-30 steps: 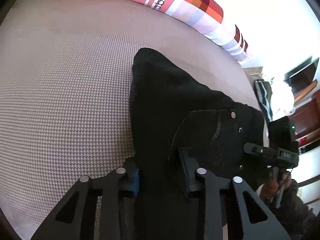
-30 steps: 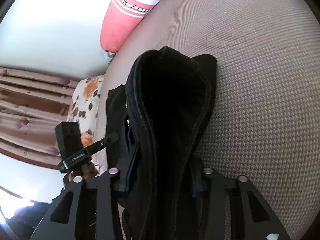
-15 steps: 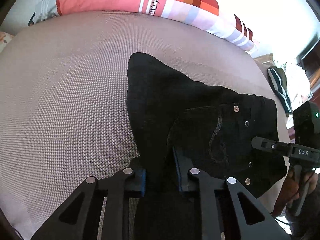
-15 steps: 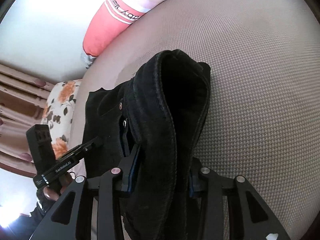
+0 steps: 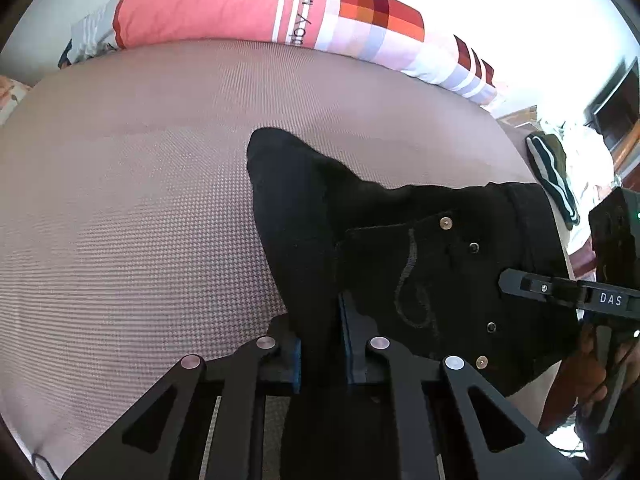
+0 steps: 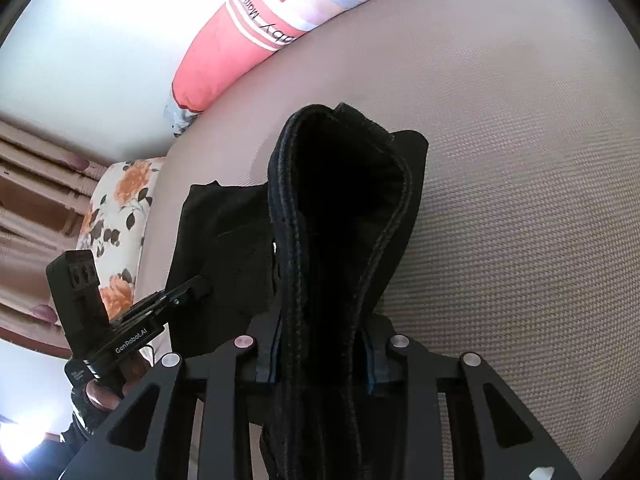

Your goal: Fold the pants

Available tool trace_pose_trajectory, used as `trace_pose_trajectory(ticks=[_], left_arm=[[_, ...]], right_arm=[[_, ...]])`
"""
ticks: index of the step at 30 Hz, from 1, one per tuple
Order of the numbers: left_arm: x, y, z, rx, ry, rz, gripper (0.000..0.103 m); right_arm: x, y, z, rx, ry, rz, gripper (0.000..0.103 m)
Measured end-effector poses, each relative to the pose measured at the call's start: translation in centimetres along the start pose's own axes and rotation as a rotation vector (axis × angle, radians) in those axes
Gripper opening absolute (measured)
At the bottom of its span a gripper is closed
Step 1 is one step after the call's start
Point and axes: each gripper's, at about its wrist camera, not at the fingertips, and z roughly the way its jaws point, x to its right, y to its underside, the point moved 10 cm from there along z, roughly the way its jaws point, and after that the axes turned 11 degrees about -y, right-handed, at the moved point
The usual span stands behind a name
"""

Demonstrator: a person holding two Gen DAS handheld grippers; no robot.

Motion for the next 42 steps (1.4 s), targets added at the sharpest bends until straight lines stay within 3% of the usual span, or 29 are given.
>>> trace_pose_trajectory(ticks=[16, 42], left_arm=[[-3.1, -1.9, -1.4, 0.060, -0.018, -0.052, 0.014], [-7.0, -12.9, 1.7, 0.132, -0.041, -0.106, 0.014]], right_arm=[[-3.3, -1.4, 3.2, -0.040, -0.058, -0.044, 0.027], [-5.0, -12.8, 7.3, -0.031, -0.093, -0.088, 0.026]])
